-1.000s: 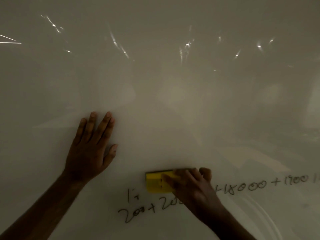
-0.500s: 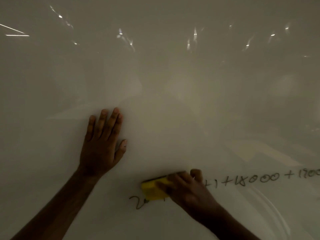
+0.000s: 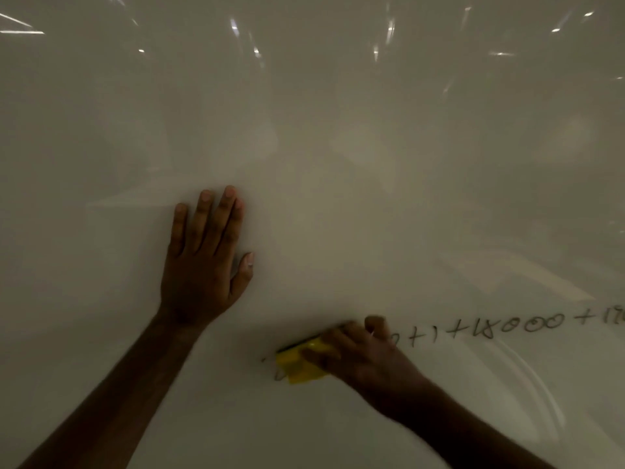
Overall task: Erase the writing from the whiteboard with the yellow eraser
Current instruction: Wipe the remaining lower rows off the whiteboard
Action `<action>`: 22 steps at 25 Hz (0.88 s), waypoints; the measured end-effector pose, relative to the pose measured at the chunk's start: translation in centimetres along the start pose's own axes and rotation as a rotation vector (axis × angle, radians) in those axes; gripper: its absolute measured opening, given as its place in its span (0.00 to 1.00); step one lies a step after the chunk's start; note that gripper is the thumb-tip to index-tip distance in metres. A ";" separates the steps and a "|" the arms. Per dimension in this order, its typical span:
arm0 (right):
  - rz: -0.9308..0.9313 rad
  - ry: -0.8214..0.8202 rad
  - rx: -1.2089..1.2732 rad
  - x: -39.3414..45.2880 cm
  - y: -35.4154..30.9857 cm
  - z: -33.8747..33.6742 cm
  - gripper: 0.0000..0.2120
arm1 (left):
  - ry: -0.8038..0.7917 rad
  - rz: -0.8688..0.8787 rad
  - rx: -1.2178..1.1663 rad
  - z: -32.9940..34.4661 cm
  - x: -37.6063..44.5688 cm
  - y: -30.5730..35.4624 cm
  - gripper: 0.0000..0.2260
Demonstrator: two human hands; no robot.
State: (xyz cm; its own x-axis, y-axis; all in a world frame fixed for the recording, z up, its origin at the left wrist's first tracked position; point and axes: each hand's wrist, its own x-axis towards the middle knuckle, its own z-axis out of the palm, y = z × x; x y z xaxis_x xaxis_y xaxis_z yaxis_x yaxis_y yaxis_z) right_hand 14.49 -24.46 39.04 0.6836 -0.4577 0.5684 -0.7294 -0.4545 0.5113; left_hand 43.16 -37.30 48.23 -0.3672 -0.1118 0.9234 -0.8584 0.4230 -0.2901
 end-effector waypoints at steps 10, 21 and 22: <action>-0.100 -0.053 -0.009 2.1 -4.0 3.2 0.22 | 0.005 -0.020 0.000 0.2 -0.7 0.1 0.32; 0.064 0.078 0.031 3.9 -1.1 0.8 0.21 | 0.006 -0.035 -0.022 -0.1 -0.7 0.3 0.33; 0.006 0.047 0.029 2.9 -1.6 1.5 0.21 | 0.007 -0.032 -0.025 0.0 -0.7 0.3 0.33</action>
State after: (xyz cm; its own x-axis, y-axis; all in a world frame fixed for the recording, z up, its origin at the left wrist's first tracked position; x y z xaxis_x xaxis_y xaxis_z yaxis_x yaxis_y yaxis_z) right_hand 17.67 -26.19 38.83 0.6770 -0.4245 0.6012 -0.7319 -0.4742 0.4894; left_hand 43.17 -37.04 47.46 -0.3370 -0.1199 0.9338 -0.8606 0.4415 -0.2539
